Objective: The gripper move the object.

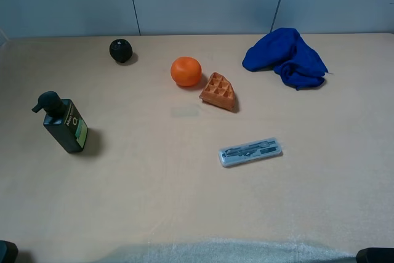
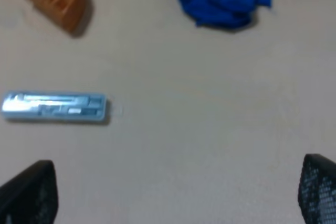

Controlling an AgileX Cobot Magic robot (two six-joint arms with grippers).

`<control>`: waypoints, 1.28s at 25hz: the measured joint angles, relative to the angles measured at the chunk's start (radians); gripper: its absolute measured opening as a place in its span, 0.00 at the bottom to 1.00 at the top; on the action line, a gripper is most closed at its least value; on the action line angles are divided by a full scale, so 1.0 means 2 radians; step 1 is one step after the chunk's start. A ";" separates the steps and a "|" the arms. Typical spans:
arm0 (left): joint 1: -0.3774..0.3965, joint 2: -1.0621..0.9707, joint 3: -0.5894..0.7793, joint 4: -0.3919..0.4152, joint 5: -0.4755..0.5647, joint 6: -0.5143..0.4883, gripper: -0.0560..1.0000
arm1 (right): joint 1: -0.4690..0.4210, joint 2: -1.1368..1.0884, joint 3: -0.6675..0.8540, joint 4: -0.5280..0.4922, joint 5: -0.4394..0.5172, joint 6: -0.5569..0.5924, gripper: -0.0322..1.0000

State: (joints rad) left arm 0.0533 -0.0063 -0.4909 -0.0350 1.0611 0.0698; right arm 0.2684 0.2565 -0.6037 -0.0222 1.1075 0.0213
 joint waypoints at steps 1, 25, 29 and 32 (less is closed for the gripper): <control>0.000 0.000 0.000 0.000 0.000 0.000 0.99 | -0.012 -0.014 0.005 0.005 -0.002 0.000 0.70; 0.000 0.000 0.000 0.000 0.000 0.000 0.99 | -0.107 -0.131 0.056 0.023 -0.037 0.000 0.70; 0.000 0.000 0.000 0.000 0.000 0.000 0.99 | -0.107 -0.131 0.056 0.023 -0.037 0.000 0.70; 0.000 0.000 0.000 0.000 0.000 0.000 0.99 | -0.107 -0.131 0.056 0.023 -0.037 0.000 0.70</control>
State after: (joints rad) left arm 0.0533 -0.0063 -0.4909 -0.0350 1.0611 0.0698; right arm 0.0553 -0.0053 -0.4923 0.0229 1.0338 0.0213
